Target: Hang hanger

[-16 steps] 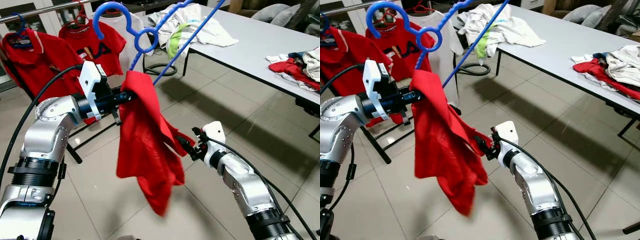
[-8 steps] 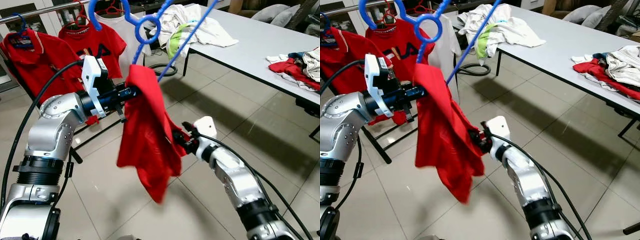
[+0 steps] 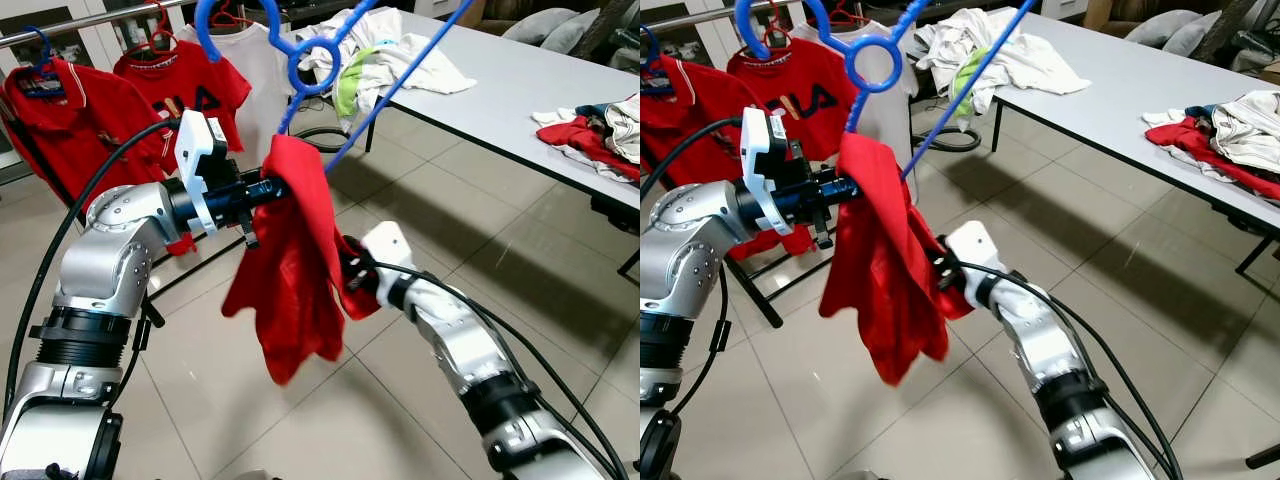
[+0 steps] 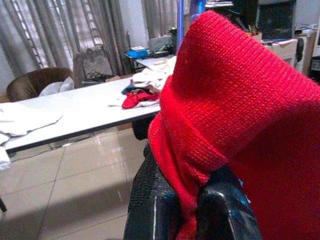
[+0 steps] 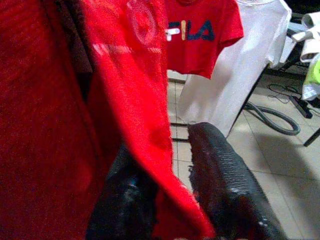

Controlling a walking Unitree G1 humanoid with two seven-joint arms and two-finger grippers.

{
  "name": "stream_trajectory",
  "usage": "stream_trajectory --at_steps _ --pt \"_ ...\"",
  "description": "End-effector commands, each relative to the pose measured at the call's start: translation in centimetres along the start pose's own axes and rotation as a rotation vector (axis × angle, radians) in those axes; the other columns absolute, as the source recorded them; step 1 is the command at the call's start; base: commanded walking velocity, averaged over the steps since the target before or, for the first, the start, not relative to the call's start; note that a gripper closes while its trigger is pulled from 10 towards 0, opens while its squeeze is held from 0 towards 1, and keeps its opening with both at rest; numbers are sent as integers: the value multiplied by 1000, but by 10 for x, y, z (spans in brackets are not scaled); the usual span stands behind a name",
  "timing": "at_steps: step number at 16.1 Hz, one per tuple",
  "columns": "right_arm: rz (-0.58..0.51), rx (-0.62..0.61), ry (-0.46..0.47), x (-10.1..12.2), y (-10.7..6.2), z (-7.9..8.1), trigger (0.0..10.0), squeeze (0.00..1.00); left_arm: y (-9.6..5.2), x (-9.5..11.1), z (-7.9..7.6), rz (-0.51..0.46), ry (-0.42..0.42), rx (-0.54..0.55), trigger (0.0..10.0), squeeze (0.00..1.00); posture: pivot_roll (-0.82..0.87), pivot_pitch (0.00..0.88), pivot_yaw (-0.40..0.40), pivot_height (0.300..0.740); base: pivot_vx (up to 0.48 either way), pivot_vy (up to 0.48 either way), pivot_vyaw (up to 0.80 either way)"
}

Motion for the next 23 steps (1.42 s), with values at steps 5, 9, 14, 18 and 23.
stream_trajectory --at_steps 5,9,14,18,23 --pt "0 23 -36 2 4 0 0 0 1 15 1 -14 56 -20 0 0 11 0 56 740 0 0 0" --pt "12 19 -28 -3 -2 -8 0 0 -4 13 5 8 70 -1 0 0 7 0 55 740 0 0 0" --pt "94 -33 -36 -26 -27 -33 0 0 -15 1 5 82 109 3 0 0 -2 0 44 740 0 0 0" --pt "148 -211 24 -42 -69 -85 0 0 -25 -17 -6 159 115 -52 0 0 -18 0 46 740 0 0 0" --pt "135 -397 125 -37 -113 -145 0 0 -40 -41 -7 293 196 -56 0 0 -36 0 52 740 0 0 0"
Point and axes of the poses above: a point about 5 cm out from each wrist's last joint towards the gripper, its own y axis pointing out of the wrist towards the gripper, its own x axis along the axis of the wrist's last joint, z = x × y, the point moved 2 cm from there along y, pointing out of the wrist towards the gripper, and after that the axes turned 2 degrees about -y, right-handed, at the moved point
